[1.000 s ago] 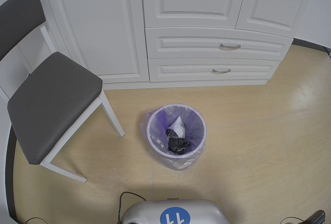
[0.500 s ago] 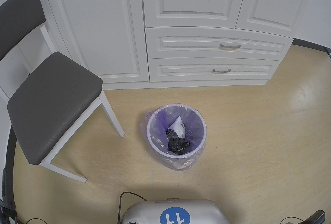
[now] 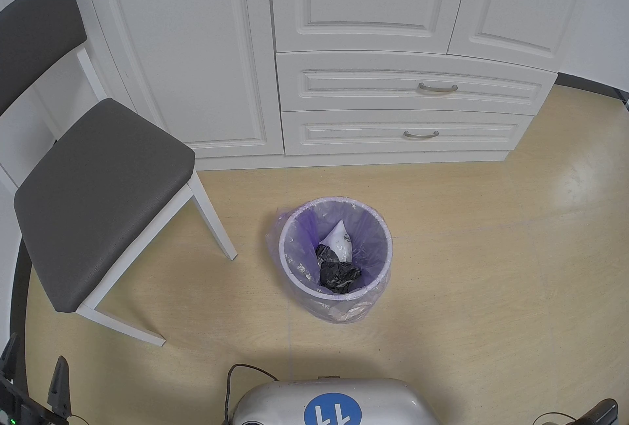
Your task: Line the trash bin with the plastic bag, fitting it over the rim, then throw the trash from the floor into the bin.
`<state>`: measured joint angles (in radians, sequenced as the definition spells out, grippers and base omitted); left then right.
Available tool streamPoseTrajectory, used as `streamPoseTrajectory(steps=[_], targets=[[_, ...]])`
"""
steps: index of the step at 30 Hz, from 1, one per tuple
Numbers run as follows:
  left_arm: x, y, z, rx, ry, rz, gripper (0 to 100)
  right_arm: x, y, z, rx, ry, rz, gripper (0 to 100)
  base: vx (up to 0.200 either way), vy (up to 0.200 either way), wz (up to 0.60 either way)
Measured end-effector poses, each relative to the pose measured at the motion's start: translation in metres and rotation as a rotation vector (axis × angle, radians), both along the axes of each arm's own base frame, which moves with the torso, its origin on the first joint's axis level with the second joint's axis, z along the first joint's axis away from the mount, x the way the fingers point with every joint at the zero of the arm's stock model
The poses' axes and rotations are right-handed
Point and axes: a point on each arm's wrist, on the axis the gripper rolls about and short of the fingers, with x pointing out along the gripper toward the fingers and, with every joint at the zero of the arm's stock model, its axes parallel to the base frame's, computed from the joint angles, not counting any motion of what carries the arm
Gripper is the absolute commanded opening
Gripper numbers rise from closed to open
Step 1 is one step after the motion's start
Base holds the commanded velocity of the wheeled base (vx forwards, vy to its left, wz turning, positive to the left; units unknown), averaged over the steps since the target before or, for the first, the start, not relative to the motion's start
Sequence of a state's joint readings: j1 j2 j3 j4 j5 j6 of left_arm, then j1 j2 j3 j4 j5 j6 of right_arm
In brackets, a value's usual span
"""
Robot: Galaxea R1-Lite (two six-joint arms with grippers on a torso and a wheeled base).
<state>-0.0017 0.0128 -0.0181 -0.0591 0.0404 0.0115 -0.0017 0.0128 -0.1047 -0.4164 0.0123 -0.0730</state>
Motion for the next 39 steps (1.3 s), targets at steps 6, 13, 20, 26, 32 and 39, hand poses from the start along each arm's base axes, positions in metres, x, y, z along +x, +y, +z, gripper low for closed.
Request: streamPoseTrajectory(steps=[6,13,20,26,32,39], targets=[[0.000,-0.001,-0.008,0.000,0.081,-0.022,100,0.009,0.000,-0.018,0.014,0.070,0.008,100,0.000,0.000,0.00],[0.000,-0.001,-0.008,0.000,0.080,-0.028,100,0.014,0.000,-0.029,0.042,0.160,0.019,100,0.000,0.000,0.00],[0.000,-0.001,-0.008,0.000,0.082,-0.030,100,0.019,0.000,-0.046,0.044,0.323,0.016,100,0.000,0.000,0.00],[0.000,-0.001,-0.008,0.000,0.083,-0.029,100,0.020,0.000,-0.052,0.027,0.381,0.003,100,0.000,0.000,0.00],[0.000,-0.001,-0.009,0.000,0.085,-0.030,100,0.020,0.000,-0.057,0.013,0.437,-0.008,100,0.000,0.000,0.00],[0.000,-0.001,-0.009,0.000,0.086,-0.032,100,0.020,0.000,-0.059,0.009,0.456,0.009,100,0.000,0.000,0.00]])
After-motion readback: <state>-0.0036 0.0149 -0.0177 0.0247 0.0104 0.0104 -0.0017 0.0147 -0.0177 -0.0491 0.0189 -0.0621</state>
